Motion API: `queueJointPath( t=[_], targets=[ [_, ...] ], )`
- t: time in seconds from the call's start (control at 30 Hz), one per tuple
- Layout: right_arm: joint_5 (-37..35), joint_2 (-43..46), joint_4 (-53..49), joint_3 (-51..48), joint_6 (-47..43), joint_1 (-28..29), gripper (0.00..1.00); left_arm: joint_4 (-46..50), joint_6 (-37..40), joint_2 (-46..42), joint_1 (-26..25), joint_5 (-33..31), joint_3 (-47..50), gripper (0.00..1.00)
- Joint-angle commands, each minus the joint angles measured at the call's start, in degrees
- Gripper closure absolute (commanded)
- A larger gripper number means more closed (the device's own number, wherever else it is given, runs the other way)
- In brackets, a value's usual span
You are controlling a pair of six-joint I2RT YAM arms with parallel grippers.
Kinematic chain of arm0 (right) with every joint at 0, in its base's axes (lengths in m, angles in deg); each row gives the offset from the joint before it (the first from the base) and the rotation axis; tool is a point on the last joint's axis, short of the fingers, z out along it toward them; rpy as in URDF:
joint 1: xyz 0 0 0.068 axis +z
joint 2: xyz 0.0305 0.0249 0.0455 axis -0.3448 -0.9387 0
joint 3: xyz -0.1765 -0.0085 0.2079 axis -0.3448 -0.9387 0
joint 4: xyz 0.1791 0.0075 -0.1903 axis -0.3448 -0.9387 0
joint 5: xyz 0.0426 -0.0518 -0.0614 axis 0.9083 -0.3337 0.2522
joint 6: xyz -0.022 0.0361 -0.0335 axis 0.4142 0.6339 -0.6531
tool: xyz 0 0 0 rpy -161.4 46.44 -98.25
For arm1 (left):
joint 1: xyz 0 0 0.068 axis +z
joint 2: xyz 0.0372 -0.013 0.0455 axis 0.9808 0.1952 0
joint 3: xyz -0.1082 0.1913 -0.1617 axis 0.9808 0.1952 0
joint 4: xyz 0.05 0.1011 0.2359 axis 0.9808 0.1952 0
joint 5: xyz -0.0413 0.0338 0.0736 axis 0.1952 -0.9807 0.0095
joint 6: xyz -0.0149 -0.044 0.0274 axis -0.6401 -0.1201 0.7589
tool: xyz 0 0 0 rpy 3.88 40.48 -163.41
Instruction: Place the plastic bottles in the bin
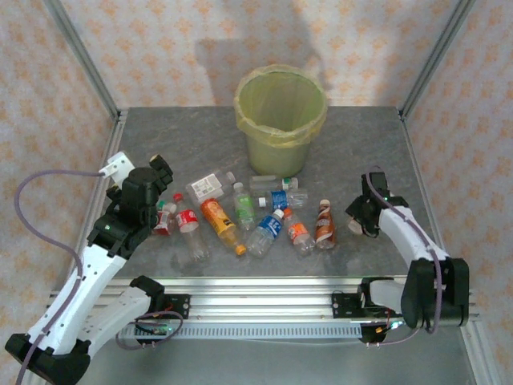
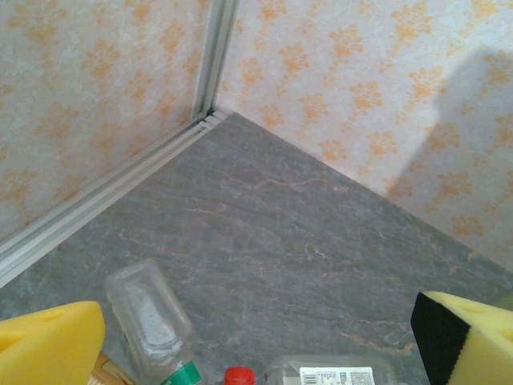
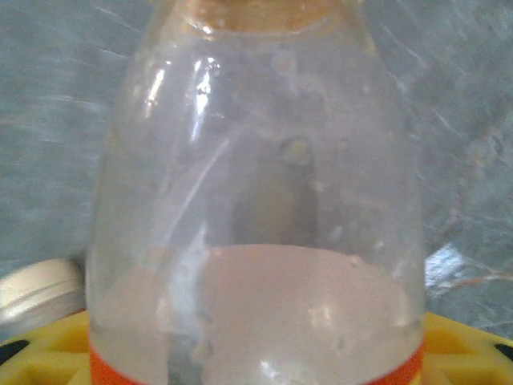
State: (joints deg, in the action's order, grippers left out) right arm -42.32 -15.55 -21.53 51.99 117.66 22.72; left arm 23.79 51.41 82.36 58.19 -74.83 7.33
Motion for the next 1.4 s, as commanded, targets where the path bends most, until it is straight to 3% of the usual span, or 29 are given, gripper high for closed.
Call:
queueJointPath(
  t=[0.0,0.3,0.67,1.0,1.23,1.37],
  targets=[
    [-3.41,3.13,-4.07,6.55,-1.08,2.75,0.59,0.28,-3.34,-1.69,0.52,-3.94,1.93,0.00],
    [-5.65,0.04,-6.42,29.51,-5.73,10.64,0.60,0.45,-2.63,-1.29,0.52,-3.50,1.68,0.00],
    [-6.03,-21.86,-7.33,61.30,-14.26,19.30,0.60,1.23,-3.16,-0.83,0.52,-1.35,1.49,0.00],
    [0.78,-40.92,-10.64,84.97,-17.36,20.24,0.60,1.20,-2.55,-0.11,0.51,-0.52,1.04,0.00],
    [5.62,-56.10,-19.99,104.66,-19.30,20.42,0.60,2.71,-2.37,-0.21,0.54,-1.12,0.42,0.00],
    [7.91,-61.65,-24.02,111.19,-20.42,20.46,0.60,2.37,-2.20,-0.14,0.61,-0.92,0.57,0.00]
  ],
)
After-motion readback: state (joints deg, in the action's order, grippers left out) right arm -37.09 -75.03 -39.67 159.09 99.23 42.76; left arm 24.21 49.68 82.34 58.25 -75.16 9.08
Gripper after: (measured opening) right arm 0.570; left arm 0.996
